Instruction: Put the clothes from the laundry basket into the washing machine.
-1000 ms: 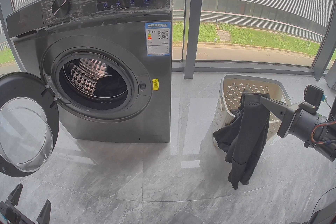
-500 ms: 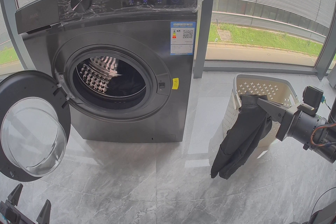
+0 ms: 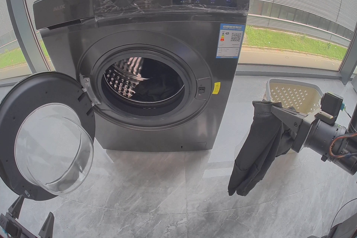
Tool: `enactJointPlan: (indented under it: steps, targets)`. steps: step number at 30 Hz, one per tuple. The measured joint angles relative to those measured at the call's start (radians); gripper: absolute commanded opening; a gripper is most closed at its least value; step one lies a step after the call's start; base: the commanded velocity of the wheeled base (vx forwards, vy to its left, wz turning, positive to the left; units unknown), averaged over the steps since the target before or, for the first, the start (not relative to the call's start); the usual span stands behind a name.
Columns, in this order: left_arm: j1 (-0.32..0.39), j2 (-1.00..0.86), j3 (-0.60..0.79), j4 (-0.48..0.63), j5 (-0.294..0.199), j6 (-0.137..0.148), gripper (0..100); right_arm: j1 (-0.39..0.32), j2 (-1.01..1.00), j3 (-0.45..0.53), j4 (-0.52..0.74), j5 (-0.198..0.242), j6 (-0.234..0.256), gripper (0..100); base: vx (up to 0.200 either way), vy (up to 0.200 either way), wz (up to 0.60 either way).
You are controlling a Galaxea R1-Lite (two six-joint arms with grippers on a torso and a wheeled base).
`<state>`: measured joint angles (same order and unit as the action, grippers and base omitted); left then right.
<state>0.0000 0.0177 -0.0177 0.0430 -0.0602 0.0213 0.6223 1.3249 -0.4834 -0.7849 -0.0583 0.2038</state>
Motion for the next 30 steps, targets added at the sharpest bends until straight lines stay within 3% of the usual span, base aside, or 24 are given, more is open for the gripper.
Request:
enactJointPlan:
  steps: [10,19,30]
  targets:
    - [-0.001,0.0,0.0,0.0,0.0,0.0,100,0.008,-0.001,0.0,-0.002,0.0,0.0,0,0.0,0.0,0.0]
    - [0.0,0.0,0.0,0.0,0.001,-0.001,100,0.008,-0.001,-0.001,-0.002,0.0,0.0,0,-0.2,0.0,0.0]
    - [0.0,0.0,0.0,0.0,0.0,-0.001,100,0.006,0.001,-0.005,-0.003,0.003,0.001,0,0.0,0.0,0.0]
